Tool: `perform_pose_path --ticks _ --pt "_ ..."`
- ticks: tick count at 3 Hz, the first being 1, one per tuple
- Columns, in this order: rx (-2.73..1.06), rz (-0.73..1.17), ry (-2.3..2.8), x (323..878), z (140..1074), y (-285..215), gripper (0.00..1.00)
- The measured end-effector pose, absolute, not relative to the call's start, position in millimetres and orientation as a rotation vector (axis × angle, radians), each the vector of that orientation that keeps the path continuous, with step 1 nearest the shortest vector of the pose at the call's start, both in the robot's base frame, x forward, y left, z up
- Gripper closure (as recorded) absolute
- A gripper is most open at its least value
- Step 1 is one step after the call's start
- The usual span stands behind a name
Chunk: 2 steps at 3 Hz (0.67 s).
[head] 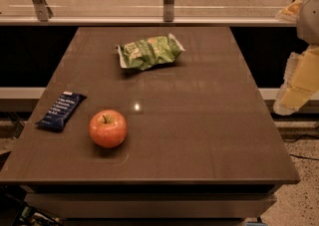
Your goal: Pick green jalapeno chip bag
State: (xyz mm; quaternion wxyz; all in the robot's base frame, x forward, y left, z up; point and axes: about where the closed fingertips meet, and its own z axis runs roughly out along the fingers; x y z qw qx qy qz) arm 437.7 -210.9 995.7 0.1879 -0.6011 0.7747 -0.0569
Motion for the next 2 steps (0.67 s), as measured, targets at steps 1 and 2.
perform_pose_path --ticks 1,2 --pt "-1.691 -0.162 2.179 438 996 -211 0.00" --pt "-1.694 -0.209 2.162 450 1003 -203 0.00"
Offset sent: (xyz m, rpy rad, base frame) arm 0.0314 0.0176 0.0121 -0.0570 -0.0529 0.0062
